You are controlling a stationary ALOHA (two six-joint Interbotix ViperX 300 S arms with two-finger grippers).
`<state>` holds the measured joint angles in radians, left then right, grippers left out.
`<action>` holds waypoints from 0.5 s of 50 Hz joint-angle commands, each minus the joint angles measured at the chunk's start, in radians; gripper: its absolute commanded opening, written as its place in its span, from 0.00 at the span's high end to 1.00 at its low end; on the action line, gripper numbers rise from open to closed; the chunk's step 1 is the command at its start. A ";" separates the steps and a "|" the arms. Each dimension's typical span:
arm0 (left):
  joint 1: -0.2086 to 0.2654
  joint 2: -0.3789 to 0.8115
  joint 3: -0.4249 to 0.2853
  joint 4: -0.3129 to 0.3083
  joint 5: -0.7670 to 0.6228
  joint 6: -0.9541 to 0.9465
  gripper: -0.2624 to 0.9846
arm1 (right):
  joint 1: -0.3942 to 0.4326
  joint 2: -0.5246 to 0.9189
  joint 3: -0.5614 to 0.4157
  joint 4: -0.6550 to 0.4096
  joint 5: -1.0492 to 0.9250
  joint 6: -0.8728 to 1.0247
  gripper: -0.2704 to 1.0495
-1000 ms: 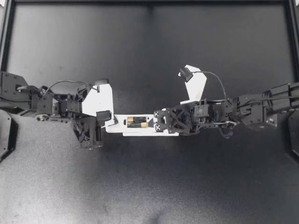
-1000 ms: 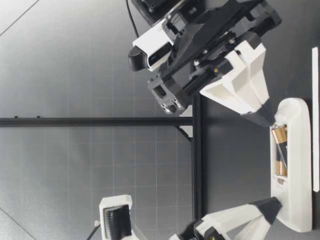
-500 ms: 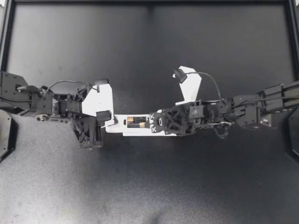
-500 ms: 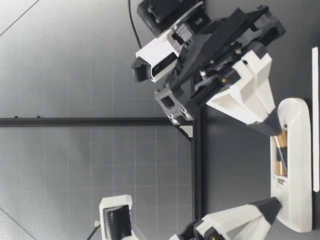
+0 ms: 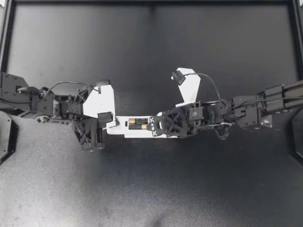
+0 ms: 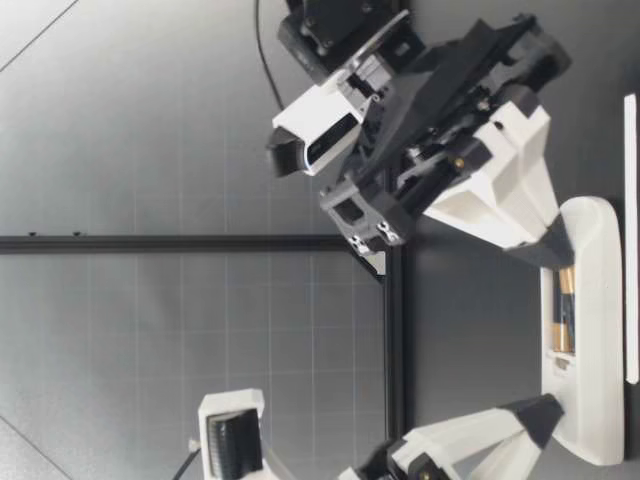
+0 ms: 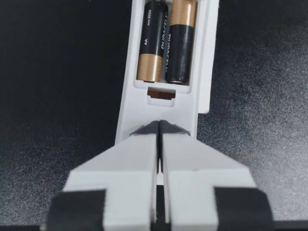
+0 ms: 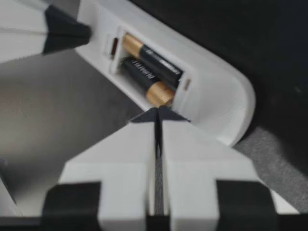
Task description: Place the battery into the slot of the remote controller.
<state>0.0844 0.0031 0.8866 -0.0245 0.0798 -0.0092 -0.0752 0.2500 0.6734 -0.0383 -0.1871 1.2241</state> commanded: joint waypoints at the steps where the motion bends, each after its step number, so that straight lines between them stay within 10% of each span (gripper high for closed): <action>1: 0.003 -0.028 -0.029 0.000 -0.006 0.000 0.93 | -0.009 -0.072 -0.008 -0.021 0.029 -0.018 0.89; 25: -0.005 0.025 -0.144 -0.002 -0.014 0.000 0.93 | -0.002 -0.285 0.058 -0.388 0.327 -0.333 0.89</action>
<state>0.0828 0.0245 0.7762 -0.0261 0.0736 -0.0107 -0.0767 0.0031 0.7348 -0.4050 0.1043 0.9127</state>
